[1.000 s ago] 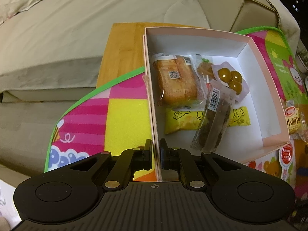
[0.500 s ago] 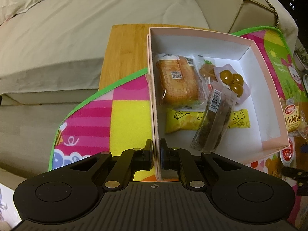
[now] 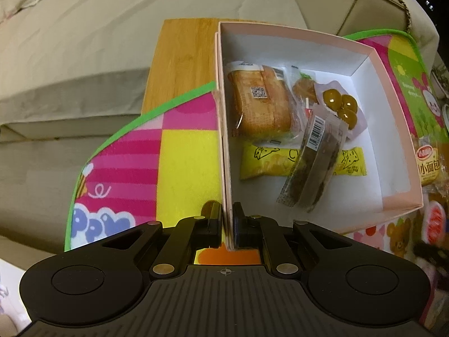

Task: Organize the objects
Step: 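Grasp the red round disc candy by its stick with the right tool, then carry the red disc candy into the pink box and release it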

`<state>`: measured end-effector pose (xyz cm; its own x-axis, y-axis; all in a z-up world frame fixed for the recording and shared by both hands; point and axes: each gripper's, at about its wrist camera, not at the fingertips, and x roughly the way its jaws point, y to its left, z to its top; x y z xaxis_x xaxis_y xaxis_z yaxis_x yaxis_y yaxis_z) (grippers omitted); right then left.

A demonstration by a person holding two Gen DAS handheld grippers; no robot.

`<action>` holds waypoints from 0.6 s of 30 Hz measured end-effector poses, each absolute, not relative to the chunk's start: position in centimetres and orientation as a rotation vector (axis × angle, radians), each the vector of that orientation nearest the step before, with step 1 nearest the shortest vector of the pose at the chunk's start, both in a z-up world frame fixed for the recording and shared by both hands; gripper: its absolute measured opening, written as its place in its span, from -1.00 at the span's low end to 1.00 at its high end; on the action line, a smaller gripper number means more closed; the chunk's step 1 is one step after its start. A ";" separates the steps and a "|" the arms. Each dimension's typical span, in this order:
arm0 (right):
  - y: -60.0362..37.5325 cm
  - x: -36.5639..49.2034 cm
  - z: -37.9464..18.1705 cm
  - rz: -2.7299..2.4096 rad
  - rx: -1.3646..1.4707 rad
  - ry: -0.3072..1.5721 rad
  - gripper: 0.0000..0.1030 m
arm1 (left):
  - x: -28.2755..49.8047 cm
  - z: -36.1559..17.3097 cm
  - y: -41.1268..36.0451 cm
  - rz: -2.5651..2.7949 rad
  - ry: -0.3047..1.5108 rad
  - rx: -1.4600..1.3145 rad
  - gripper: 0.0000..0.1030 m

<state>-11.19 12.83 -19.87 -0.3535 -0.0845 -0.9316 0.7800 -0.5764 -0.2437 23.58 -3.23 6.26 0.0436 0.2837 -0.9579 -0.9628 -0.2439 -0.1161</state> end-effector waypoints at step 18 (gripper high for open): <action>11.0 -2.3 4.7 -2.265 0.922 0.607 0.16 | 23.5 6.3 -3.1 1.343 0.855 -1.188 -0.77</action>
